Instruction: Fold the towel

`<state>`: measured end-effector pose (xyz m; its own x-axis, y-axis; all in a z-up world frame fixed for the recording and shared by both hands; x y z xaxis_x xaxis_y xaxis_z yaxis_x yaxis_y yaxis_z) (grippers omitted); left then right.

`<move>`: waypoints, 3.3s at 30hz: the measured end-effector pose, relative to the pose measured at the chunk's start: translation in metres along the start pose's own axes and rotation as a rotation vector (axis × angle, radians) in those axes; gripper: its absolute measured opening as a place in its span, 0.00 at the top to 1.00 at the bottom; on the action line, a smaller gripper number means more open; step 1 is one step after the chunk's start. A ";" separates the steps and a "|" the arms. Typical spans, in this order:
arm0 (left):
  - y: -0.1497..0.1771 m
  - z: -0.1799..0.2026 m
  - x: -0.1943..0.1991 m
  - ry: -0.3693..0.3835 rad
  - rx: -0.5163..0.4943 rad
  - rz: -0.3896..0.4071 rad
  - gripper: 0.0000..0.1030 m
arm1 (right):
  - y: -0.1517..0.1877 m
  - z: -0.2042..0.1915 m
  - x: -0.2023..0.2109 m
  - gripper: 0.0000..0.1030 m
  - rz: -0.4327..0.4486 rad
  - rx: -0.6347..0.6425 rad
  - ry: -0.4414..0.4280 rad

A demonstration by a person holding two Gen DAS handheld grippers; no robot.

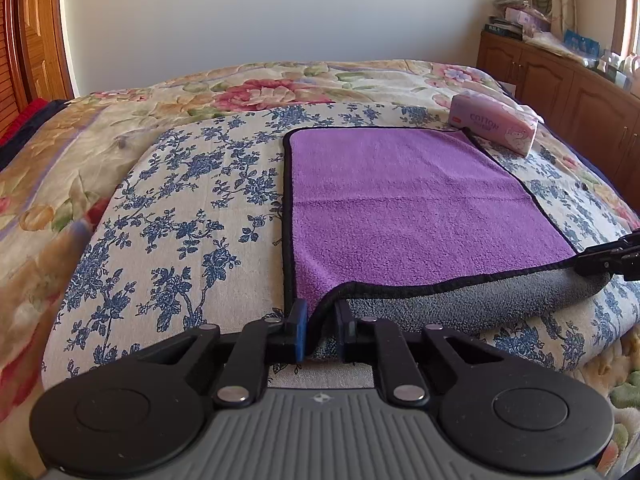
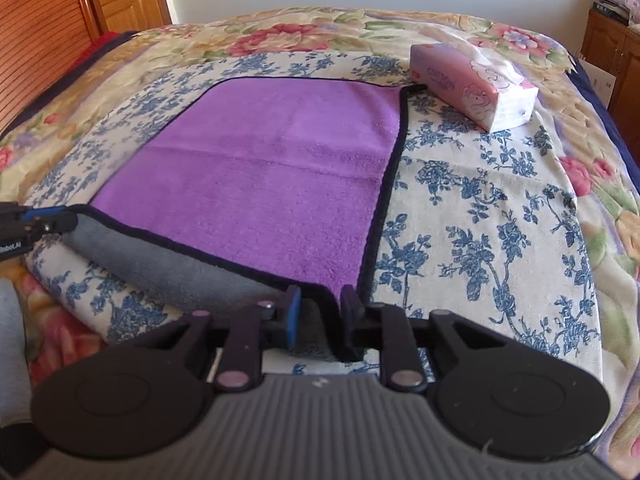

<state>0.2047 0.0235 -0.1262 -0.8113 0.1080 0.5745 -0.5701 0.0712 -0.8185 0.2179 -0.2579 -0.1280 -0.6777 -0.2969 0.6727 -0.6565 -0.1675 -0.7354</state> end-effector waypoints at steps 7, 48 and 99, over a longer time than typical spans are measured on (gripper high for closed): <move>0.000 0.000 0.001 -0.003 -0.007 0.006 0.89 | 0.000 -0.001 0.001 0.96 0.000 0.006 -0.019; -0.030 0.000 0.005 0.022 0.040 0.127 0.94 | -0.037 0.003 0.008 0.97 0.191 0.033 -0.033; -0.068 -0.002 -0.064 0.044 0.007 0.147 0.94 | -0.078 0.025 -0.039 0.97 0.267 0.119 -0.047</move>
<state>0.2952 0.0140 -0.1072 -0.8798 0.1602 0.4475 -0.4465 0.0448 -0.8937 0.3037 -0.2569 -0.0989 -0.8032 -0.3881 0.4519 -0.4121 -0.1857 -0.8920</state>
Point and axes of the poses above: each gripper's, at about its wrist camera, not at the fingertips, and x roughly against the way its jaws point, z to its right, y to its underside, the point moved 6 cm from there along -x, roughly the way its jaws point, and after that the axes turned 8 degrees about z, right-handed, at the moved point
